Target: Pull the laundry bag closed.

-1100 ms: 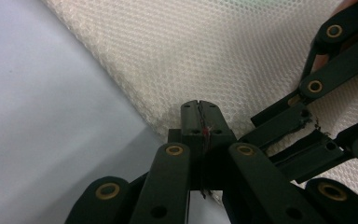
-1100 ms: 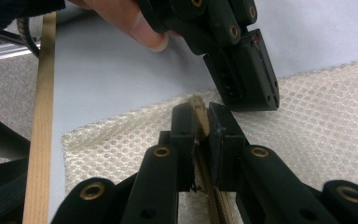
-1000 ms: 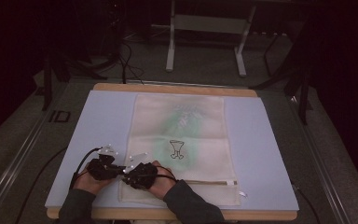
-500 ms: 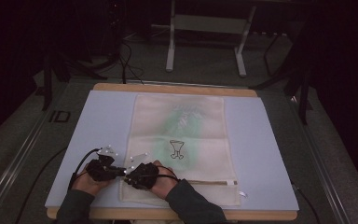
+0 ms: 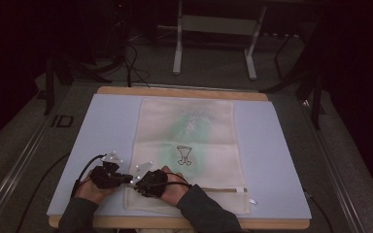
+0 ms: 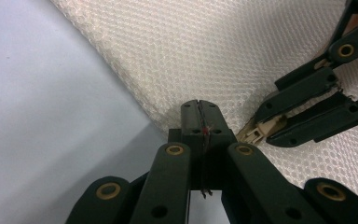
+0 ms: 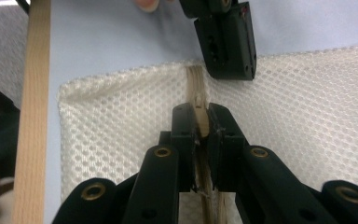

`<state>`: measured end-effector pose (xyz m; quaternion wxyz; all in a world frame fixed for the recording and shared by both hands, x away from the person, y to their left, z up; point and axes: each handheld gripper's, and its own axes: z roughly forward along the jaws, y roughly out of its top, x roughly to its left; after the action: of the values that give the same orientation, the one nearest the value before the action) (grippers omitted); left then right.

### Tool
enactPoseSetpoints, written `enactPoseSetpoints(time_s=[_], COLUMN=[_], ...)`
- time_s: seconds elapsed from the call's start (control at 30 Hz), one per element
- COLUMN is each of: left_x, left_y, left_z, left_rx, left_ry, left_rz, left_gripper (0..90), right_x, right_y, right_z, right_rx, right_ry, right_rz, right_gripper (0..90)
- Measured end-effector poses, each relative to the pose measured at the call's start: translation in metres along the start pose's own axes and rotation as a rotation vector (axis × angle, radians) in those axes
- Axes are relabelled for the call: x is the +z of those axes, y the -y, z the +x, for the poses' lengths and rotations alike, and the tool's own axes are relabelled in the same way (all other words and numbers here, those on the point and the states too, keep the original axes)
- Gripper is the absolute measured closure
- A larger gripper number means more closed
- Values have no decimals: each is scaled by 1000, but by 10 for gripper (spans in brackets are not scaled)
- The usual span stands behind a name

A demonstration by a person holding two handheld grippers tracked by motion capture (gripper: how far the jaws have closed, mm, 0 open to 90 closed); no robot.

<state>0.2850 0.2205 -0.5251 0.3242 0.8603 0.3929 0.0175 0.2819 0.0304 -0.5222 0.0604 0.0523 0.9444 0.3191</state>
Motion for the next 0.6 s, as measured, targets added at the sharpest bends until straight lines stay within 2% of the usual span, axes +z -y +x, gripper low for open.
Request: enactPoseSetpoints(time_s=[0.3, 0.6], left_x=[0, 0], left_y=[0, 1], left_z=[-1, -3], left_rx=[4, 7], left_ry=[-8, -17], left_rz=[-3, -7], left_gripper=[900, 900], right_x=[-5, -11], right_y=[0, 5], right_z=[4, 4], right_rx=[-51, -53], right_ry=[27, 31], right_rz=[43, 57], right_gripper=[822, 822])
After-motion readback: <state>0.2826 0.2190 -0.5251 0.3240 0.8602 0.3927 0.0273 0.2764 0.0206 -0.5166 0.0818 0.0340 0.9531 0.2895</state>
